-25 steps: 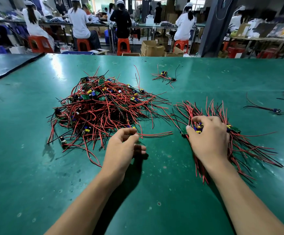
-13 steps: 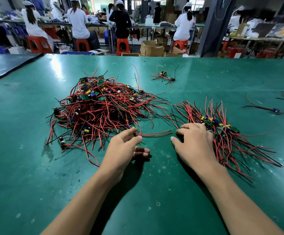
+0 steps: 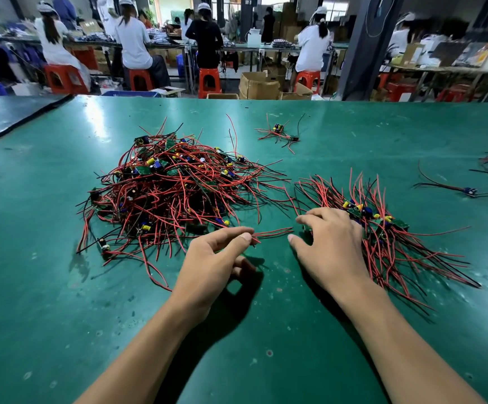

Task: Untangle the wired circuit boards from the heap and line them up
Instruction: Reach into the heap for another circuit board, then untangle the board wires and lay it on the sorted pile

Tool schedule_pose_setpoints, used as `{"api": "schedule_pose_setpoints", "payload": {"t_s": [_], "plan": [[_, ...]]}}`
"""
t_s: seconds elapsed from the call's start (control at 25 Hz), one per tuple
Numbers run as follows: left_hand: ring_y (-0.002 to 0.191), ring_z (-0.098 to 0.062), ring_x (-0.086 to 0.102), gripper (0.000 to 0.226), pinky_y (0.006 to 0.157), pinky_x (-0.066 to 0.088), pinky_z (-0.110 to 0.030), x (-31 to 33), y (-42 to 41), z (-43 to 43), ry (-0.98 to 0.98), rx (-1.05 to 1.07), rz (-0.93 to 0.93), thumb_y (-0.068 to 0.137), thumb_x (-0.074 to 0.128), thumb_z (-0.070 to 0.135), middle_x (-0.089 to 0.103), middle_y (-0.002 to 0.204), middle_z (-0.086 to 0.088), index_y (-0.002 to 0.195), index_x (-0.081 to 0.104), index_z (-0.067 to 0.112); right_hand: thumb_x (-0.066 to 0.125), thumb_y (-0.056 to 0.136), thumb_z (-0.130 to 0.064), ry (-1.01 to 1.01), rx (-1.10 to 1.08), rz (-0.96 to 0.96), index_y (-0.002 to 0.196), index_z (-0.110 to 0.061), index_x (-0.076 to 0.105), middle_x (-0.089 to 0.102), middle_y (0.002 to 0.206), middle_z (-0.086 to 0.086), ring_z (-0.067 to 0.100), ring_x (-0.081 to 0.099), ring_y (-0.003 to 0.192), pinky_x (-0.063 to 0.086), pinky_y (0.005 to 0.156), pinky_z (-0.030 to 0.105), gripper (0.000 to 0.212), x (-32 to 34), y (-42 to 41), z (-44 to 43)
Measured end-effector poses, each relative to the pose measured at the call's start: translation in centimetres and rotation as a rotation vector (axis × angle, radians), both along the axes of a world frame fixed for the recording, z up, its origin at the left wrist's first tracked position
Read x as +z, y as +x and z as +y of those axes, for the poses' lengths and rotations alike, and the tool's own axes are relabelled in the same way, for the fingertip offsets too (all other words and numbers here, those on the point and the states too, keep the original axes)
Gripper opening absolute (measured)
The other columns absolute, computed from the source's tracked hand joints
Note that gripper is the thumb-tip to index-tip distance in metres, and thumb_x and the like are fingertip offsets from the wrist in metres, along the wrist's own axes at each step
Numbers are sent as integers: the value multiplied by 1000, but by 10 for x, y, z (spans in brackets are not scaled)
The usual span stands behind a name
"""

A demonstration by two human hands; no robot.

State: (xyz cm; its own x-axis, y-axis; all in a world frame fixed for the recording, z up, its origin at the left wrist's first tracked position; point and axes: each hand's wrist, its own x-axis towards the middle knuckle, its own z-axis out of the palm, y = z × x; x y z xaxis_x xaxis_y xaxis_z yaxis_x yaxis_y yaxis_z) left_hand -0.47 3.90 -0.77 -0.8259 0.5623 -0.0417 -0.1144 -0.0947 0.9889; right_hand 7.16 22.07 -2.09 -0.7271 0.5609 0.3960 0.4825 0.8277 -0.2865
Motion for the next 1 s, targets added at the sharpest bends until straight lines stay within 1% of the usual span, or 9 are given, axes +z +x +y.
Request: {"api": "schedule_pose_setpoints", "payload": {"t_s": [0.12,0.24,0.36,0.48,0.52,0.6,0.72,0.88,1.0], "plan": [[46,-13,57,21,47,43,-18,5,9,1,74,-185,-93,84,68,28,74,82,-8,87,76,9,56,80,-63,22,203,12,129,-28,66,61,125,-4,19,46,124,23,100,35,62,5,1,-7],[49,-12,59,28,52,44,-22,8,23,1,70,-511,-155,81,74,41,71,73,-7,87,77,14,37,81,-61,34,432,-36,136,-32,61,62,108,-8,18,52,109,22,86,31,67,5,-1,-17],[58,-15,61,30,60,46,-27,9,28,1,95,-675,-167,82,70,41,73,93,-11,95,76,14,39,85,-63,-11,452,9,125,-33,69,61,94,-11,16,55,100,19,82,27,59,5,-6,-19],[63,-18,62,35,63,49,-26,8,22,-2,148,-707,-187,81,73,43,72,99,-13,97,75,12,46,78,-71,-89,366,54,121,-28,71,58,94,-7,19,60,93,37,82,32,66,5,-3,-16],[64,-18,63,37,63,49,-25,8,21,-3,166,-729,-195,81,73,44,72,100,-13,99,75,11,45,73,-77,-165,332,41,118,-29,72,59,90,-10,18,61,88,43,80,31,71,6,-1,-15],[67,-17,64,37,64,50,-25,6,18,-4,189,-776,-251,83,71,42,71,107,-12,104,74,11,59,74,-76,-339,287,121,100,-27,75,67,80,-10,13,64,78,50,74,28,58,7,1,-18],[67,-18,63,30,66,52,-27,5,14,-5,167,-744,-326,83,72,33,70,112,-13,104,74,12,78,82,-44,-614,258,384,77,-23,74,71,67,-9,3,63,60,48,63,17,23,14,-4,-22],[61,-20,64,23,59,55,-27,0,9,1,107,-479,-407,80,70,15,72,97,-16,101,74,5,81,70,-44,-1271,360,599,81,-14,72,61,62,-3,9,49,46,40,46,16,33,28,-1,-23],[61,-22,67,36,57,57,-28,-2,5,5,147,-400,-465,80,67,23,71,89,-16,107,69,-1,82,66,-38,-1603,517,547,82,-10,66,60,65,-3,6,45,42,40,42,14,36,33,1,-26]]}}
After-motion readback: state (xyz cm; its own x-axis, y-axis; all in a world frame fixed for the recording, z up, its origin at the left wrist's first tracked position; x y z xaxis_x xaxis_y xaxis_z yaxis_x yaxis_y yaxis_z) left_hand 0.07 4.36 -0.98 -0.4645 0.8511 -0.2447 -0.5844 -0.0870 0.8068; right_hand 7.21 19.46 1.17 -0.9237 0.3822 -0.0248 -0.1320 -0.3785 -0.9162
